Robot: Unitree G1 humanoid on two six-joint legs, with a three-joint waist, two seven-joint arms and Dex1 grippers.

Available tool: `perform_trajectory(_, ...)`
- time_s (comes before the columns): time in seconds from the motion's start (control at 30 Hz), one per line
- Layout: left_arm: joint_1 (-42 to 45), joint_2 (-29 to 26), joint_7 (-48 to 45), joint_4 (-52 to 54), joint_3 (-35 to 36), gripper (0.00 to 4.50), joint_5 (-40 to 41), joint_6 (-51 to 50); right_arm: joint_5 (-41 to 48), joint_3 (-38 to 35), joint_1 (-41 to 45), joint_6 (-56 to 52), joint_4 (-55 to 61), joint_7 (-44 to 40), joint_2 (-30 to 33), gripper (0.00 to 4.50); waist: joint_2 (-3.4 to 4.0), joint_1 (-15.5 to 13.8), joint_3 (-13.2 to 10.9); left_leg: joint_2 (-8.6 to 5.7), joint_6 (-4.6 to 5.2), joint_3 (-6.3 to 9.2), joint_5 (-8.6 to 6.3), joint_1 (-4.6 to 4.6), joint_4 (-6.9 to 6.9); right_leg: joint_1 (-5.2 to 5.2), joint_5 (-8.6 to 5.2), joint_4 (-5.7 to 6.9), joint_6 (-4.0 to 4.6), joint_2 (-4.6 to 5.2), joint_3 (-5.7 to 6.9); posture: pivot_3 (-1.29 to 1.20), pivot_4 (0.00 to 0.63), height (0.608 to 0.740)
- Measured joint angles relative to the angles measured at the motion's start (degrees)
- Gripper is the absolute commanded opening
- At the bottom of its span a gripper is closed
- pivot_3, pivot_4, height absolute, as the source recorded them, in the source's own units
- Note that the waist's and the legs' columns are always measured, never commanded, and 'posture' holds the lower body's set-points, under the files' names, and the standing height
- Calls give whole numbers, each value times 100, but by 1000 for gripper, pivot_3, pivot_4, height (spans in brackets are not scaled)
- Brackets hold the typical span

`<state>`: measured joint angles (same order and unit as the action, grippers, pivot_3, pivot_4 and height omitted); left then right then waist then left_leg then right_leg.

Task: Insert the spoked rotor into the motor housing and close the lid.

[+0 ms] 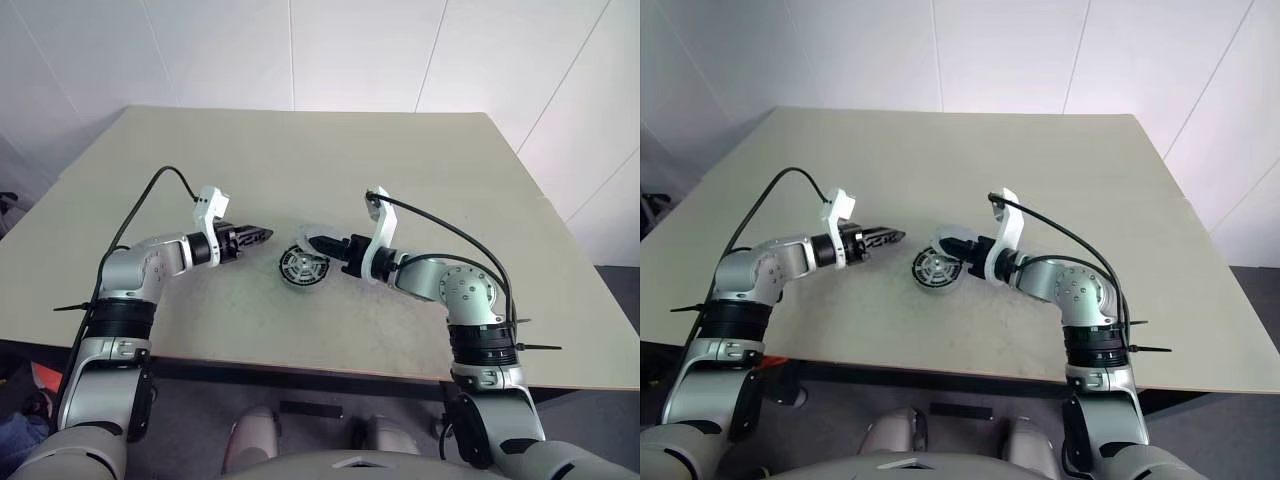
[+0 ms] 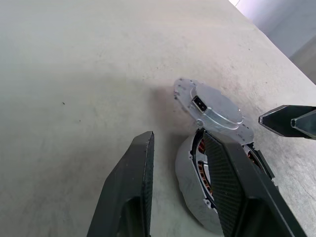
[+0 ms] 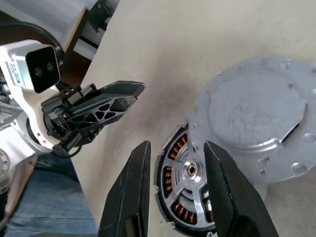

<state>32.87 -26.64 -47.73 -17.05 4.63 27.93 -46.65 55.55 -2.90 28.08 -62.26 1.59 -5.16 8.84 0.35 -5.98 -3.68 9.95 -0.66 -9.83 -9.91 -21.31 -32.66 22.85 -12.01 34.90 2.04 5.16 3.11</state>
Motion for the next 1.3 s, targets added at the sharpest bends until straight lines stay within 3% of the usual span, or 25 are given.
perform_trajectory(0.2, -34, 0, -2, -19, 45, 1737, 1, 110, -1909, 1066, 62, 1773, 154, -999, 688, 1861, -6, -5, 1, 0, 2, 1, -1, -2, -7, -2, -1, 0, -2, 0, 0, 0, 0, 740)
perform_trajectory(0.3, -87, 33, 8, -18, 47, 1737, 2, 120, -2633, 1395, 100, 2461, -404, -1445, 742, 2484, -7, 10, 1, 2, 2, 1, -2, -2, -9, -1, 0, 2, 0, 0, 0, 0, 0, 740)
perform_trajectory(0.5, -154, 121, 78, -1, 50, 1737, 7, 126, -3356, 1612, 325, 3030, -1289, -1983, 541, 4479, -8, 36, 0, 3, 16, 1, -9, -8, -21, 0, 5, 5, 11, -1, 0, 0, 0, 740)
perform_trajectory(1.13, -275, 196, 228, 144, 180, 1737, 28, 126, -4125, 1480, 499, 3257, -1941, -2412, 206, 4479, -9, 47, 0, 9, 29, 0, -17, -1, -47, -11, 7, 19, 18, -1, 0, 0, 0, 740)
perform_trajectory(1.23, -276, 195, 230, 144, 180, 1737, 26, 126, -4153, 1456, 497, 3260, -1941, -2478, 177, 3845, -9, 47, 0, 9, 29, 0, -17, -1, -47, -11, 7, 19, 18, -1, 0, 0, 0, 740)
perform_trajectory(1.3, -276, 195, 232, 143, 180, 1737, 25, 126, -4159, 1431, 490, 3260, -1936, -2504, 172, 3165, -9, 47, 0, 9, 29, 0, -17, -1, -47, -11, 7, 19, 18, -1, 0, 0, 0, 740)
